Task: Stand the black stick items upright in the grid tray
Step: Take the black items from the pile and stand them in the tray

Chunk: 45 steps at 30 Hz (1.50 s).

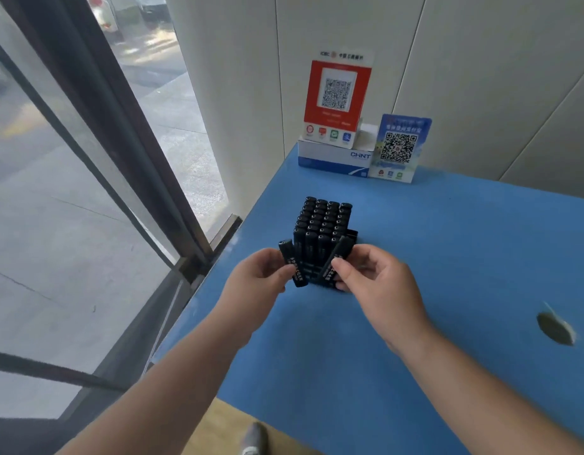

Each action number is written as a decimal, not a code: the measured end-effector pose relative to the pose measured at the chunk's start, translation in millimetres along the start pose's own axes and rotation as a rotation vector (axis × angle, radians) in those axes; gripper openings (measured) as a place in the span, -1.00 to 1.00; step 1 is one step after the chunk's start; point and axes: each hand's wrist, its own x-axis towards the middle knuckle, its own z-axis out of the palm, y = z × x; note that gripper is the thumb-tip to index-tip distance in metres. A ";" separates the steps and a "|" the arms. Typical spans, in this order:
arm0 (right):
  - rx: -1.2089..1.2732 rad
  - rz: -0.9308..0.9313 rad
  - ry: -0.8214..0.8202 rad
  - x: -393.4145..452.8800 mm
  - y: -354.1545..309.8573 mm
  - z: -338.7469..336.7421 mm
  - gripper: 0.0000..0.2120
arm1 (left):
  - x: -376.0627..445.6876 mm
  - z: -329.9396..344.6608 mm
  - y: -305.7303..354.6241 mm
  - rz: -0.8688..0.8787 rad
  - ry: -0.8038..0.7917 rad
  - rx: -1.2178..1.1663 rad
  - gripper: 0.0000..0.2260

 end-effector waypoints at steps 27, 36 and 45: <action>-0.172 0.075 0.477 15.5 23.0 72.7 -0.78 | 105.2 -26.8 -33.8 0.577 -0.275 0.542 -0.96; -0.267 0.041 0.531 25.3 33.1 89.4 -0.79 | 103.7 -29.9 -37.5 0.508 -0.299 0.463 -0.89; -0.485 0.039 0.495 30.8 35.9 90.5 -0.85 | 104.5 -32.2 -36.5 0.488 -0.316 0.494 -0.92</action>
